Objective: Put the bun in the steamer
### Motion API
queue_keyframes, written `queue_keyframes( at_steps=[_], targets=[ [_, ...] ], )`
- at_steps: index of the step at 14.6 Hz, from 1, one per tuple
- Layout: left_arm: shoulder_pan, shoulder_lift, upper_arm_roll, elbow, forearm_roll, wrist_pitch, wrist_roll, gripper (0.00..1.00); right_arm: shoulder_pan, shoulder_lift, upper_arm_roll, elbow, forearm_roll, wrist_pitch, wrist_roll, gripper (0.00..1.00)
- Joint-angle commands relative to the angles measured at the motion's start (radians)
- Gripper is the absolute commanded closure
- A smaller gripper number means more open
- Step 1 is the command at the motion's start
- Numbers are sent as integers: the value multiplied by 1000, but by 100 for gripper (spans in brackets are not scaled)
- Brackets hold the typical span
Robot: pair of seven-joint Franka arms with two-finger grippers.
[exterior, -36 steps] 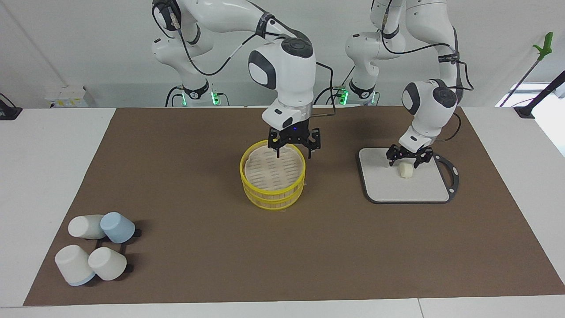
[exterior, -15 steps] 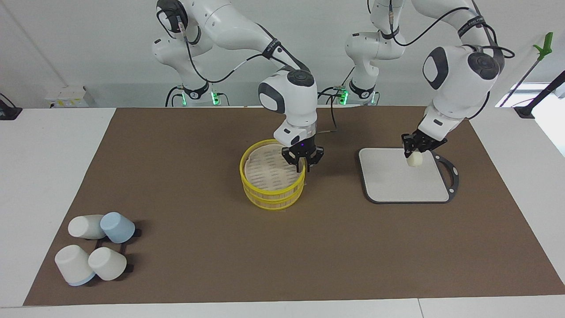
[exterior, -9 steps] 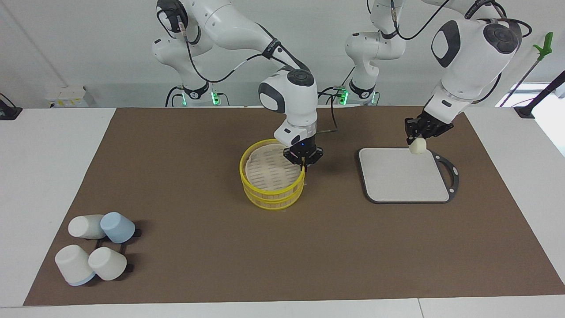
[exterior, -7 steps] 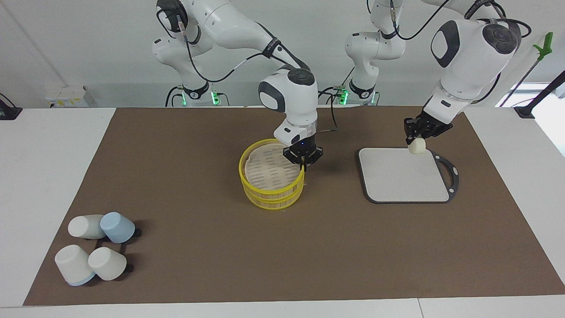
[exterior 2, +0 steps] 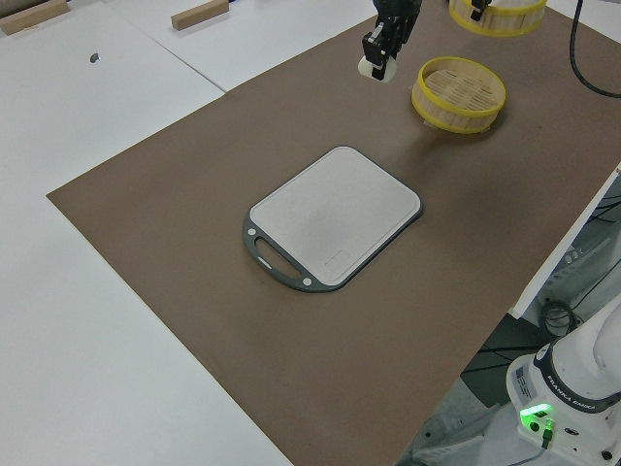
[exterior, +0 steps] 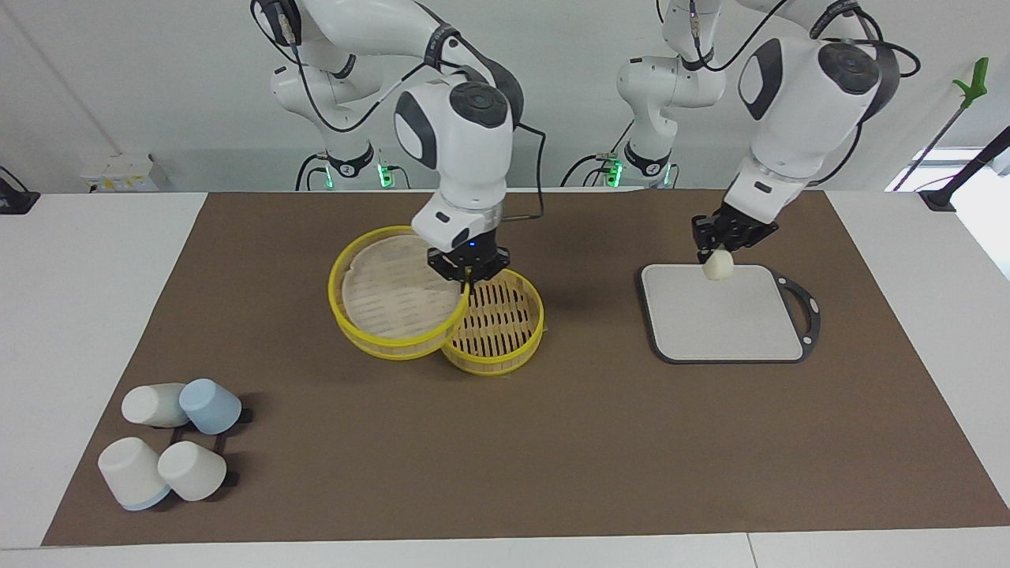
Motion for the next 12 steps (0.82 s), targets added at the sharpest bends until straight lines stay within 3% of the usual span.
queue_keyframes(
  at_steps=[1, 4, 6, 7, 9, 12],
  targets=[
    [-193, 93, 10, -3, -2, 145, -247, 69, -112, -74, 11, -62, 2, -86, -113, 100],
    [-394, 195, 13, -21, 6, 311, -424, 69, -257, -120, 12, -93, 4, -141, -303, 100],
    [-466, 211, 13, -63, 7, 380, -443, 69, -367, -134, 11, -103, 62, -160, -421, 100],
    [-500, 258, 15, -57, 20, 389, -460, 69, -415, -143, 11, -117, 89, -159, -469, 100],
    [-534, 318, 14, -64, 84, 464, -538, 69, -444, -148, 9, -129, 93, -160, -506, 100],
    [-537, 343, 13, -64, 87, 484, -540, 65, -443, -154, 8, -142, 93, -155, -500, 100]
  ],
)
